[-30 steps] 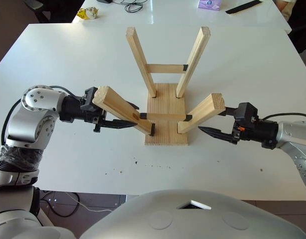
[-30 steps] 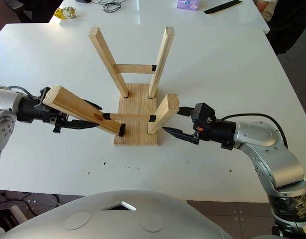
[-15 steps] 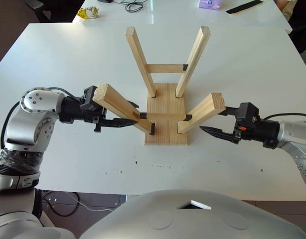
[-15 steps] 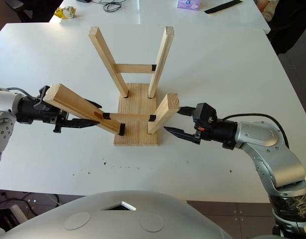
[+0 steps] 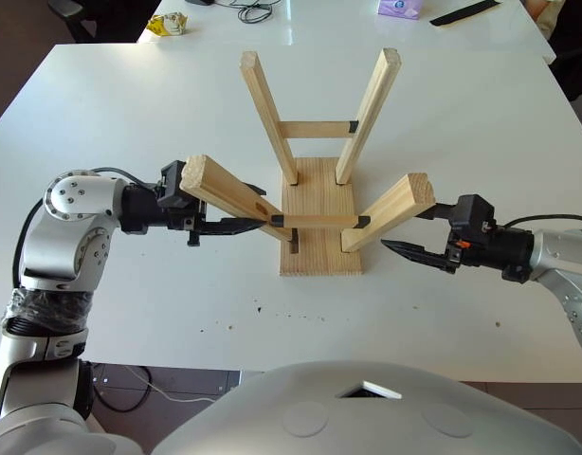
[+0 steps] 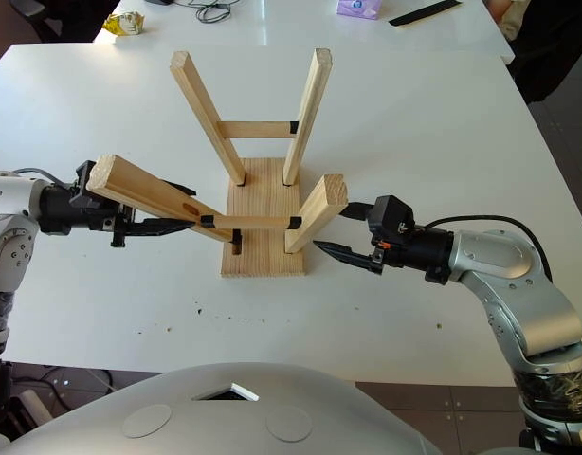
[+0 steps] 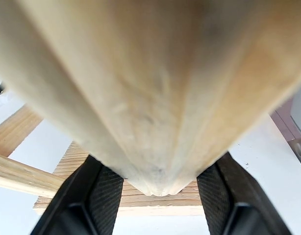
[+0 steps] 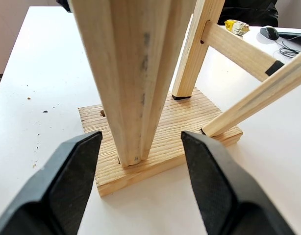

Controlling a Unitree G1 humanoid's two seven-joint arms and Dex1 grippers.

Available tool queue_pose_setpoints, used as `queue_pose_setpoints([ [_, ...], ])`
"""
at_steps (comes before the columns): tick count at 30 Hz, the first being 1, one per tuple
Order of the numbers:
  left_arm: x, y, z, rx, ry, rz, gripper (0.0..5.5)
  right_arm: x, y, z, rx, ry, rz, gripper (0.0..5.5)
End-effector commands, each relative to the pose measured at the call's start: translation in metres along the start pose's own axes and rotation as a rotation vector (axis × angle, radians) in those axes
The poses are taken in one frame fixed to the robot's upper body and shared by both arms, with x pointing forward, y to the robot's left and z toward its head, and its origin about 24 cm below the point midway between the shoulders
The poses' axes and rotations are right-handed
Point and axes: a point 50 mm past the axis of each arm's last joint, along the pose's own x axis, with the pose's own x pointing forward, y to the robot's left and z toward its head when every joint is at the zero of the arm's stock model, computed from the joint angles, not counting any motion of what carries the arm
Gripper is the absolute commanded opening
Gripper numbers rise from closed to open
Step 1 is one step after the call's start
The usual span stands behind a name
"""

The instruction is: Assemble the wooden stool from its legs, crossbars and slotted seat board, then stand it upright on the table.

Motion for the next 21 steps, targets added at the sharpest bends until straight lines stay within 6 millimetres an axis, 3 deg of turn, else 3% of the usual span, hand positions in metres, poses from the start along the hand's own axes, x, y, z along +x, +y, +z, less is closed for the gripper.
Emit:
queue_pose_setpoints([
  [1, 0.000, -0.011, -0.006, -0.022, 0.027, -0.019, 2.07, -0.001, -0.002, 0.002, -0.020, 0.006, -0.008, 2.98],
  [8, 0.000, -0.017, -0.017, -0.025, 0.067, -0.005, 2.07, -0.001, -0.002, 0.003, -0.017, 0.000, -0.013, 2.98],
  [21, 0.008, -0.005, -0.020, -0.066, 0.126, -0.067, 2.07, 0.005, 0.000, 0.004, -0.026, -0.002, 0.008, 2.98],
])
